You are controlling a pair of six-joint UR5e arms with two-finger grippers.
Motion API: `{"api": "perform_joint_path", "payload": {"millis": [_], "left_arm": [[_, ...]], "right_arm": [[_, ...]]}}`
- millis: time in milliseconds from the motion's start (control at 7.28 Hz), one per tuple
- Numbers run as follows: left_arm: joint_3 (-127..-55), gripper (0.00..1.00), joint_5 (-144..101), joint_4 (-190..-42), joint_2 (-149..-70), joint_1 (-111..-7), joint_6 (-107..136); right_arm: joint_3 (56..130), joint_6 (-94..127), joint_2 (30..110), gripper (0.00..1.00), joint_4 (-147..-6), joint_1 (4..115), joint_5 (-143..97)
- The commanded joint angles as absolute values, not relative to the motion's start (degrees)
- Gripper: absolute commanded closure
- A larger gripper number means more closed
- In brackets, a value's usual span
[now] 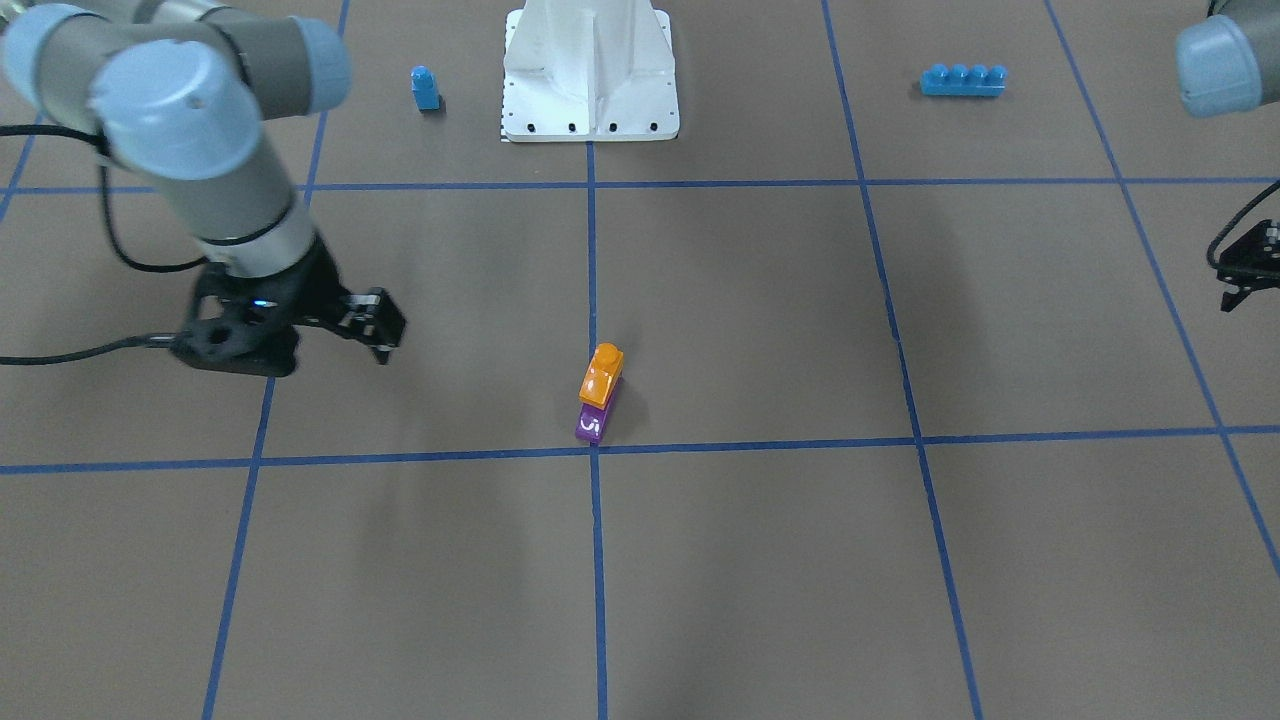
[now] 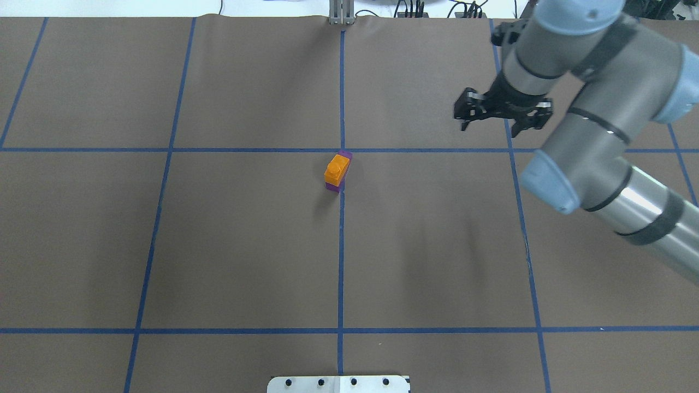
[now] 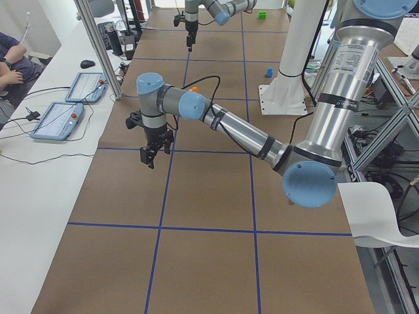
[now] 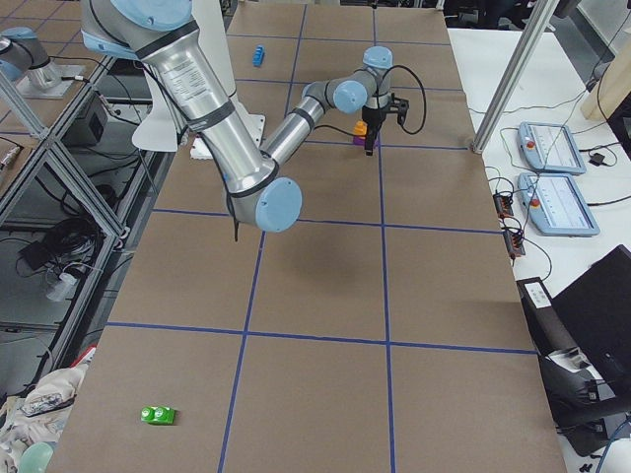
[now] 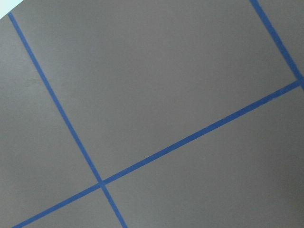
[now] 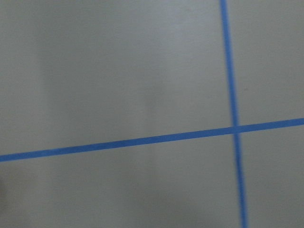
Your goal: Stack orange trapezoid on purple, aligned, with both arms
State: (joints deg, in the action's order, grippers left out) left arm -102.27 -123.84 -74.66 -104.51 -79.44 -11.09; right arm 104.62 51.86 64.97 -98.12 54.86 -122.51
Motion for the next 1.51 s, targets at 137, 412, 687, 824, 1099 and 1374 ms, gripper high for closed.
{"api": "perform_joint_path", "payload": {"millis": [137,412,687,824,1099,1374], "left_arm": [[-98.9,0.0,-127.4,-75.7,-100.2,-87.3,-12.1],[-99.2,0.0,-126.7,-79.4,-93.4,-87.8,-12.0],[-96.1,0.0,-127.2,-85.7,-90.8,-88.6,-11.9],[-96.1,0.0,-127.2,-85.4,-90.8,-88.7,-11.9],[-96.2,0.0,-127.6,-85.3,-90.4,-88.8,-11.9],[-95.7,0.0,-131.6,-85.3,-89.8,-88.8,-11.3]], "right_arm": [[102.9,13.6,80.3,0.0,-98.9,75.7,-131.3],[102.2,5.7,83.7,0.0,-98.0,81.1,-130.7],[99.9,5.9,88.6,0.0,-93.5,85.1,-130.3],[98.3,5.6,88.6,0.0,-93.7,86.2,-130.4],[97.3,5.4,89.6,0.0,-94.1,88.1,-134.0],[97.2,5.4,90.8,0.0,-94.1,89.6,-136.8]]}}
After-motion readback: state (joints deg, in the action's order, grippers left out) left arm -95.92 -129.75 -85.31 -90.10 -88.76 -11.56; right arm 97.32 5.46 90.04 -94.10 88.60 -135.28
